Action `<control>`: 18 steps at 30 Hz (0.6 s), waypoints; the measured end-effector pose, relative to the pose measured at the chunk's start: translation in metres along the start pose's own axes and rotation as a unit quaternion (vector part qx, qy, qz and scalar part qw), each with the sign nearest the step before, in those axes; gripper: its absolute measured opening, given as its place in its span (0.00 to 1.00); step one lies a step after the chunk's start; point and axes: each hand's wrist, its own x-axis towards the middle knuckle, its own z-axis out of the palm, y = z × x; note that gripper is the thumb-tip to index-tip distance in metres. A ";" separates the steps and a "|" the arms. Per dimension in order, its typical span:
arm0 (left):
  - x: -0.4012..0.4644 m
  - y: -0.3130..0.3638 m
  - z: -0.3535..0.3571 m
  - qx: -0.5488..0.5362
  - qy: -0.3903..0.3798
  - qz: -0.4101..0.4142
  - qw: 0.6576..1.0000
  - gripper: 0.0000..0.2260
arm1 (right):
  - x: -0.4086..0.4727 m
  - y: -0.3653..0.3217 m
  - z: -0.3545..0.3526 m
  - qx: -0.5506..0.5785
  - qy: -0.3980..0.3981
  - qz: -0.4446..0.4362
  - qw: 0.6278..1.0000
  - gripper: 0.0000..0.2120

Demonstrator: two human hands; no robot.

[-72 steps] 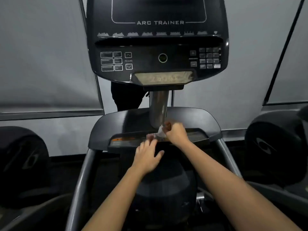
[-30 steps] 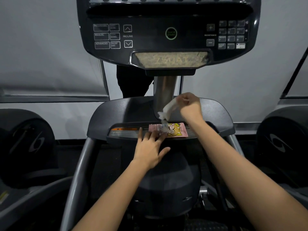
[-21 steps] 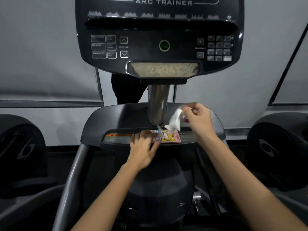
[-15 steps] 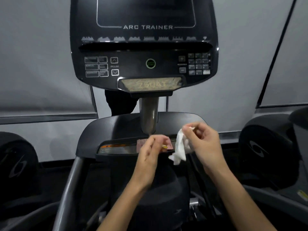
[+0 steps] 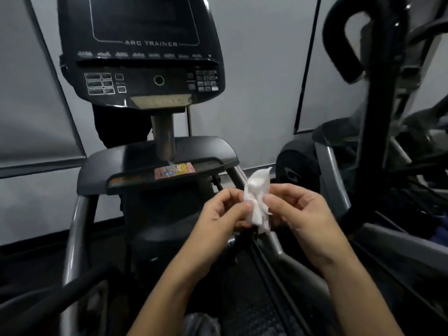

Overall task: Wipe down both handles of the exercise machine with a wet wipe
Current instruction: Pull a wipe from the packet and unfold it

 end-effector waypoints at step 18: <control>-0.123 0.006 0.116 0.031 -0.050 -0.030 0.998 0.05 | -0.181 -0.059 -0.073 -0.213 0.168 -0.096 0.958 0.06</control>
